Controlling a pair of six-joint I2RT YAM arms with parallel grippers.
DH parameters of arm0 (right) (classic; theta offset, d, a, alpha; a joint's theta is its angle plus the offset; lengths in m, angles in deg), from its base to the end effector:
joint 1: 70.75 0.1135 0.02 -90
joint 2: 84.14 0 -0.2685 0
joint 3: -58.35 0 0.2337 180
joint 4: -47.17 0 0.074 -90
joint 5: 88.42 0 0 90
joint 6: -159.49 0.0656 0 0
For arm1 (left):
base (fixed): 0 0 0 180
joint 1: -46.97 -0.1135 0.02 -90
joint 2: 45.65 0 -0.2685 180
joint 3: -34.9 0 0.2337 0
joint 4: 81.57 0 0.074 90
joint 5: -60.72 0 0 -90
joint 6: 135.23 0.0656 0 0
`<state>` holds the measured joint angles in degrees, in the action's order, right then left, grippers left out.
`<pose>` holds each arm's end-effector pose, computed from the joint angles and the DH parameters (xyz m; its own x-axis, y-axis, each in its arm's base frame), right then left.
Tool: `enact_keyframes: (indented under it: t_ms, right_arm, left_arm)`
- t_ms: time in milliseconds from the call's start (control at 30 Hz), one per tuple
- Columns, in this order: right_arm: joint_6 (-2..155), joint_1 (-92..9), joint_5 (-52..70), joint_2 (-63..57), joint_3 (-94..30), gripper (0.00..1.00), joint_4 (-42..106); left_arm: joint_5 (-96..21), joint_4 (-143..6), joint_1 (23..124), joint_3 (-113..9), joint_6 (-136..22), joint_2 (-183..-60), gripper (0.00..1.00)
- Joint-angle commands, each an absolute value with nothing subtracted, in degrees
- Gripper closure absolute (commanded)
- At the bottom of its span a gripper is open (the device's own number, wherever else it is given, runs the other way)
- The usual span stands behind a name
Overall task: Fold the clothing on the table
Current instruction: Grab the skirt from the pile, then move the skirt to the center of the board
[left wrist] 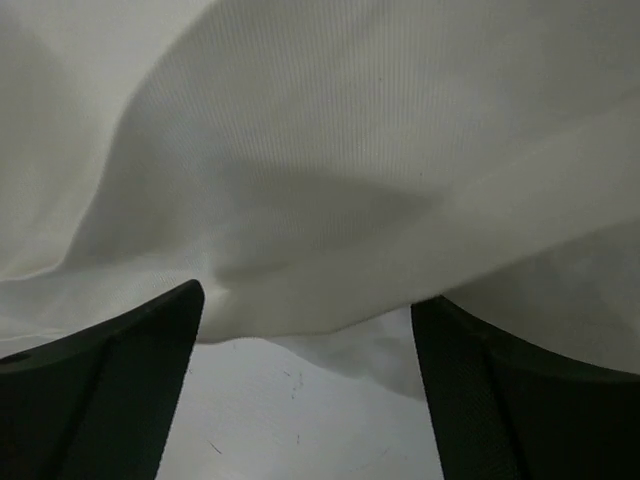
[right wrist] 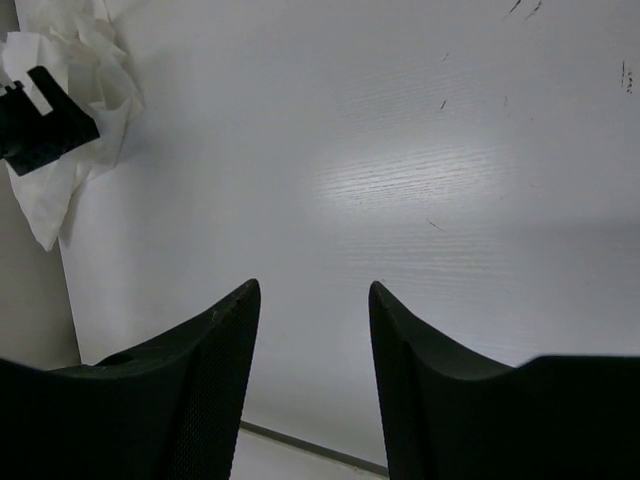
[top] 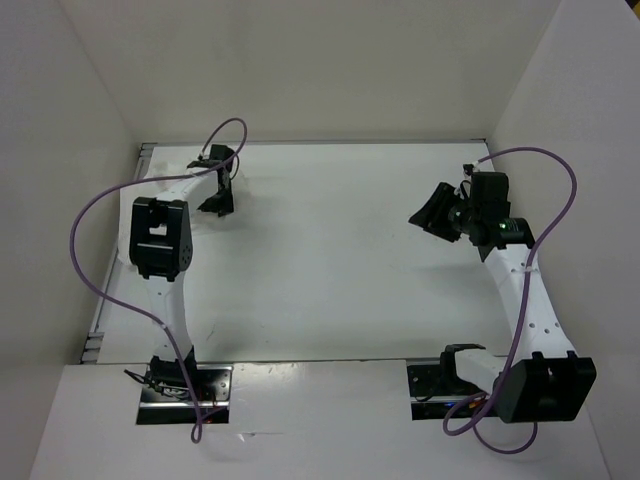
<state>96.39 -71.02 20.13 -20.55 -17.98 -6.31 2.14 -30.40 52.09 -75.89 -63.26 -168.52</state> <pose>0.2318 0.0198 0.3166 -0.6890 0.4322 -0.5818 0.0843 0.8451 0.5280 0.4540 -0.0063 0.1740 -0.7970 -0.1938 -0.5721 -0.4251 0.8528 0.3033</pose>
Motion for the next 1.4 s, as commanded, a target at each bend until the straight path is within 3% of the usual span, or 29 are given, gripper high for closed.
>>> enact_keyframes:
  t_ms: [0,100,133,333,533,700,933,1000,1067,1100,1200,1300,1367]
  right_arm:
    - [95.07,-71.63,21.8,-19.81,-18.31,0.47,-5.06]
    - [95.07,-72.15,21.8,-19.8,-18.31,0.47,-5.06]
    - [95.07,-72.16,21.8,-19.8,-18.31,0.47,-5.06]
    - [94.55,-72.68,21.8,-20.33,-18.31,0.47,-4.01]
    - [94.01,-73.21,21.8,-18.67,-18.31,0.48,-4.0]
    - [93.49,-73.21,21.8,-18.66,-18.31,0.48,-3.48]
    - [93.49,-73.21,21.8,-19.28,-16.99,0.48,-3.48]
    - [92.96,-73.21,21.8,-19.89,-16.38,0.48,-4.0]
    - [92.96,-73.21,21.8,-20.41,-16.38,0.48,-4.52]
    - [92.96,-73.21,21.28,-20.42,-15.86,0.48,-4.53]
    - [92.43,-73.21,21.27,-20.42,-15.85,0.48,-5.06]
    - [91.82,-73.21,21.97,-20.42,-16.37,0.48,-6.11]
    - [90.42,-73.21,22.76,-19.55,-16.9,0.48,-8.39]
  left_arm:
    - [5.63,-29.08,51.98,-78.5,-62.46,-170.54,0.14]
    - [-1.03,-29.08,52.5,-78.5,-63.95,-170.29,0.88]
    - [-2.81,-29.08,53.55,-78.5,-63.96,-169.5,1.0]
    - [-27.48,-27.68,67.85,-76.3,-59.66,-155.45,1.0]
    - [-60.77,-30.38,71.75,-77.35,-63.68,-140.59,1.0]
    - [-70.76,-38.03,67.55,-76.83,-71.32,-131.79,1.0]
    - [-68.39,-42.26,58.31,-69.63,-76.79,-130.72,1.0]
    - [-66.38,-41.73,57.17,-66.82,-76.79,-132.92,0.94]
    - [-63.23,-41.12,57.16,-62.78,-76.79,-135.55,0.82]
    - [-61.9,-39.03,57.16,-61.72,-76.18,-136.61,0.54]
    - [-56.55,-34.54,57.16,-58.73,-75.47,-139.52,0.3]
    - [-50.23,-31.91,57.16,-54.78,-75.47,-134.73,0.13]
    - [-49.32,-30.58,57.16,-53.63,-74.69,-131.71,0.13]
